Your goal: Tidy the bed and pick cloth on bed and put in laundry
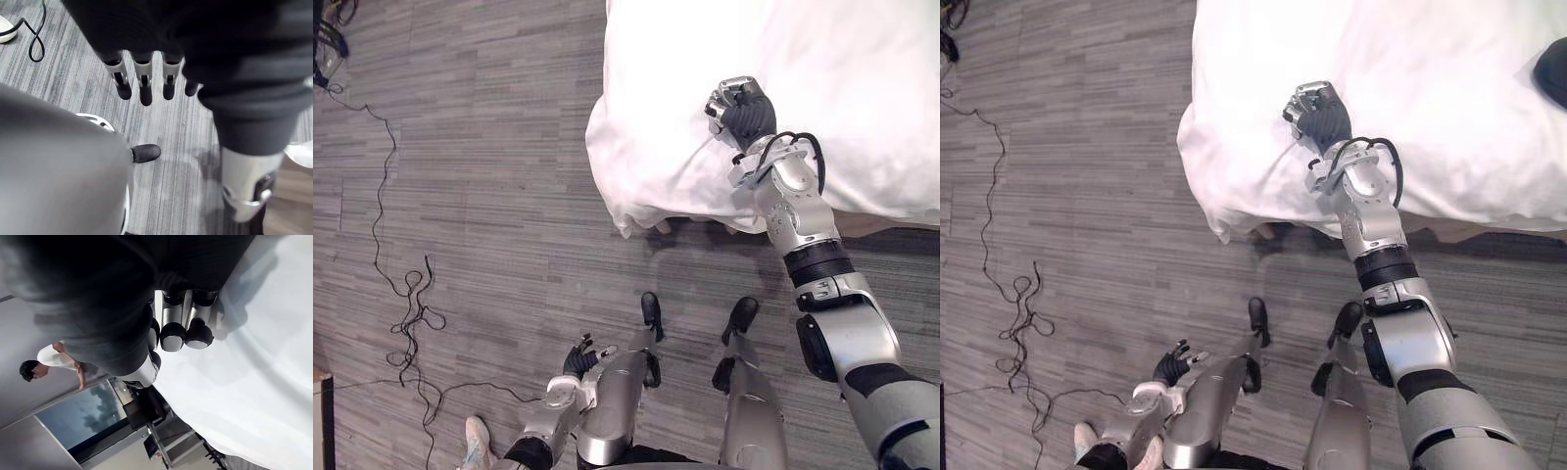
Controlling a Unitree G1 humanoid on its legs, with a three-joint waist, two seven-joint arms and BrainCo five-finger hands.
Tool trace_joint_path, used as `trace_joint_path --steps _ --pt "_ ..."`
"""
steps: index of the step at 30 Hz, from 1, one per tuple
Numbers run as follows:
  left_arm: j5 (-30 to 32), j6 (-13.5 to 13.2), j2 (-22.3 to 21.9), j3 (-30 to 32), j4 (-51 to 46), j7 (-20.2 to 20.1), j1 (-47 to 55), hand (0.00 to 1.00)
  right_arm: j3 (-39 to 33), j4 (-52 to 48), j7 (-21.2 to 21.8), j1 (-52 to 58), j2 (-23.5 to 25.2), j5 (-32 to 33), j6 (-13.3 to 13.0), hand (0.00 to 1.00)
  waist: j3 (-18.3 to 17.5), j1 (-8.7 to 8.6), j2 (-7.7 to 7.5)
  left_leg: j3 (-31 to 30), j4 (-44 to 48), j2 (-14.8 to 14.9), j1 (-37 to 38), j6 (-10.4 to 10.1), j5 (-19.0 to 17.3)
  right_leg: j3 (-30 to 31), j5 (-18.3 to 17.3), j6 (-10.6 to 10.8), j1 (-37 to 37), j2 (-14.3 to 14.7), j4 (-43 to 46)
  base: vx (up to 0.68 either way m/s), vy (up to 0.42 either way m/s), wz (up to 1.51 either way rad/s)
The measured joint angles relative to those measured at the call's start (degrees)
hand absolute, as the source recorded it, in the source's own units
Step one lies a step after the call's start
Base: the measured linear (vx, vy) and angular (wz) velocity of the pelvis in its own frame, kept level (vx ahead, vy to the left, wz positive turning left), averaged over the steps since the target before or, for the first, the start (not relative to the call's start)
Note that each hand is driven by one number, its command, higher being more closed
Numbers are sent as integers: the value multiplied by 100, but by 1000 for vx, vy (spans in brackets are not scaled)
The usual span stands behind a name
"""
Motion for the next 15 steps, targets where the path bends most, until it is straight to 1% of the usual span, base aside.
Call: trace_joint_path --steps 1,2,3,4,5,6,7,8,9,10,11,12,13,14,15 --pt "40 -18 10 54 -28 -72 61 0 -130 -57 -27 185 56 113 -10 100 10 -57 -33 51 12 -17 73 -27 -59 58 6 11 56 -8 -30 22 59 -50" --pt "137 -76 46 225 -127 -206 254 0 -606 -228 -208 807 264 438 -24 0 7 -240 -159 225 94 -46 187 11 -211 245 60 87 174 -14 -147 56 67 -64" --pt "137 -89 86 335 -203 -258 383 0 -1298 -273 -376 1482 481 685 -36 0 -5 -407 -285 357 102 -67 242 43 -286 365 105 157 255 -12 -259 69 65 -64" --pt "138 -87 86 419 -206 -323 392 0 -1703 -284 -472 1929 556 856 -95 0 -4 -501 -349 413 101 -80 248 42 -314 442 138 185 272 -4 -316 97 62 -54" --pt "142 -80 91 501 -203 -350 351 0 -2217 -289 -634 2578 656 1064 -203 0 43 -642 -437 519 97 -99 267 51 -347 522 190 214 257 -9 -376 93 44 -41" --pt "156 -37 90 584 -201 -390 311 0 -2487 -290 -765 3079 678 1132 -245 0 90 -742 -510 599 95 -108 313 40 -368 599 243 217 266 -7 -402 117 42 -64" --pt "211 115 91 699 -196 -544 264 0 -2795 -291 -972 3909 746 1255 -292 0 165 -951 -648 780 95 -93 474 3 -415 756 260 226 314 14 -387 93 21 -62" --pt "286 199 93 732 -181 -615 242 0 -2902 -292 -1032 4152 783 1299 -314 0 197 -1035 -699 874 95 -77 583 14 -429 810 290 212 381 32 -380 135 16 -86" --pt "443 320 88 783 -110 -729 204 0 -3077 -293 -1123 4638 859 1304 -355 0 212 -1187 -788 1071 100 -24 867 -37 -500 971 274 164 546 110 -355 180 1 -107" --pt "639 408 44 816 -21 -829 163 0 -3161 -288 -1112 5197 956 1297 -352 0 176 -1260 -896 1385 148 86 1259 -116 -651 1079 121 152 740 207 -255 171 -9 -111" --pt "697 415 30 826 6 -832 146 0 -3182 -284 -1074 5382 1017 1288 -333 0 153 -1271 -943 1539 200 149 1378 -135 -703 920 -62 96 784 193 -155 127 -14 -115" --pt "756 421 -3 877 37 -833 147 0 -3245 -228 -962 5563 1136 1276 -321 0 84 -1265 -1043 1802 287 240 1541 -195 -817 330 -213 -74 768 97 98 95 -7 -143" --pt "836 478 11 925 178 -818 152 0 -3260 35 -733 5643 1368 1270 -301 0 -42 -1195 -1221 2271 507 456 1736 -360 -1058 -495 -404 -299 789 -57 431 97 -24 -161" --pt "884 517 37 921 238 -817 152 0 -3246 138 -651 5640 1471 1268 -293 0 -102 -1185 -1265 2468 605 567 1792 -383 -1187 -824 -452 -362 808 -104 556 155 -47 -173" --pt "940 599 57 909 306 -811 156 0 -3216 242 -536 5629 1608 1256 -245 0 -196 -1160 -1310 2774 738 706 1907 -479 -1293 -1263 -530 -466 804 -183 727 143 -57 -150"
